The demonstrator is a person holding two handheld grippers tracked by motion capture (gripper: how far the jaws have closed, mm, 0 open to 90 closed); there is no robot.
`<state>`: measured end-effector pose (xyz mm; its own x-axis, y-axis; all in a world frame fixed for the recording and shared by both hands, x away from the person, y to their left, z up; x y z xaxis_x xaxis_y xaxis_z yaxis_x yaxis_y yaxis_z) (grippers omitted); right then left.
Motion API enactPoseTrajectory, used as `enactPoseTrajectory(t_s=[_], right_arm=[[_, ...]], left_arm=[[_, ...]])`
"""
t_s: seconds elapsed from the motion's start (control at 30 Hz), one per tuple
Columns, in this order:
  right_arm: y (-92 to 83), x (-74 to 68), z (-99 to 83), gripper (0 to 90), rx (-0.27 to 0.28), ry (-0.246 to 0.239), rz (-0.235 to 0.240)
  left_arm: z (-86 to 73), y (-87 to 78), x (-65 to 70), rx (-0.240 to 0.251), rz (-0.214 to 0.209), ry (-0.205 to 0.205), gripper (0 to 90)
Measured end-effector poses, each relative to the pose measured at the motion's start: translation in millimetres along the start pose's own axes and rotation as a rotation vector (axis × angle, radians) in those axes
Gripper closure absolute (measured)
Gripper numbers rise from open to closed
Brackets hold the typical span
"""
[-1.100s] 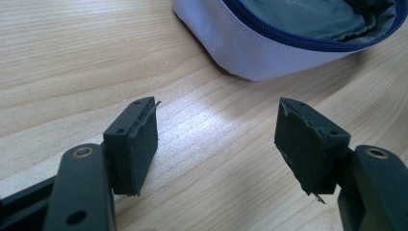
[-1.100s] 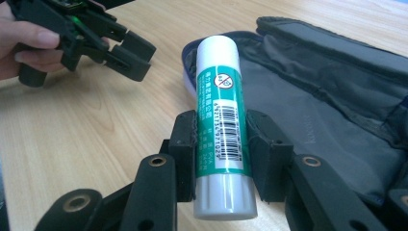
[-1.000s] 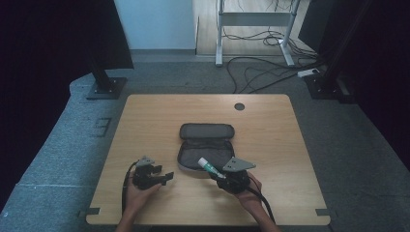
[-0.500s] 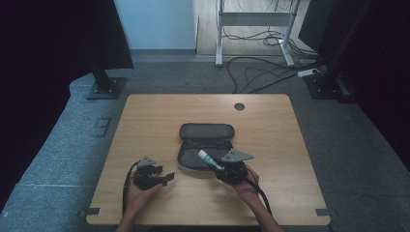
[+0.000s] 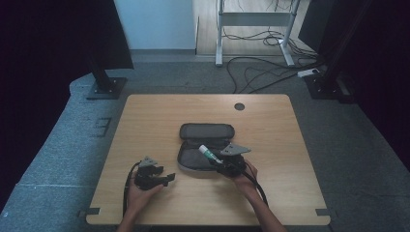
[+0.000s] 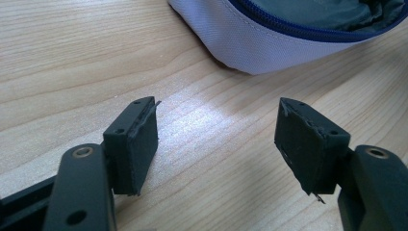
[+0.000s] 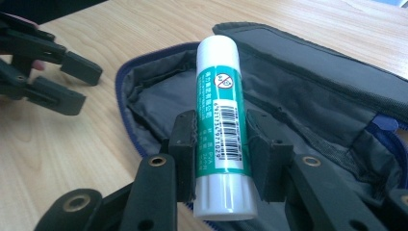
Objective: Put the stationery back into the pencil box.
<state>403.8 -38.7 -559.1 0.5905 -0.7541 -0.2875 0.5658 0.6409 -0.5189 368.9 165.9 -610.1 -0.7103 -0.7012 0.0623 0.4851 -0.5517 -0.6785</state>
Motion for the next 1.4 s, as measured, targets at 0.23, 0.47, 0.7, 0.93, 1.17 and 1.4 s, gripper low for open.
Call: enactPoseTrajectory(t_s=[0.23,0.47,0.7,0.93,1.17,1.4], right_arm=[[10.5,8.2,-0.3,65.3,-0.017,-0.005,-0.029],[14.2,18.0,-4.1,65.3,-0.024,0.006,-0.066],[18.4,23.3,-6.5,65.2,-0.032,-0.011,-0.095],[21.5,24.9,-10.3,65.0,-0.047,-0.032,-0.117],[21.4,26.6,-12.7,64.5,-0.061,-0.035,-0.125],[18.2,27.3,-11.2,54.8,-0.051,-0.024,-0.139]], left_arm=[[-0.3,-0.5,-0.8,0.002,0.003,-0.004,32.0],[-0.2,-0.3,0.2,0.0,0.001,0.0,32.0],[-0.2,0.1,0.2,0.001,0.0,0.002,31.9],[-0.3,0.0,1.3,-0.002,-0.001,0.005,31.9],[-0.4,-0.1,1.2,-0.001,-0.003,0.005,31.8],[-0.3,0.0,1.2,-0.001,-0.003,0.005,31.8]])
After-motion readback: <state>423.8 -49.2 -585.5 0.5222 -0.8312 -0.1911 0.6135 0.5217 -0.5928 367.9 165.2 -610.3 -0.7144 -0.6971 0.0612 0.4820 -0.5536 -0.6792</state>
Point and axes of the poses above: each handheld gripper's, and its own axes: y roughly forward along the jaws, z roughly out of its top, x roughly to its right, the point moved 10 cm from there along y, roughly forward along the jaws, and after that the axes turned 15 degrees about y, right-handed, at the moved point
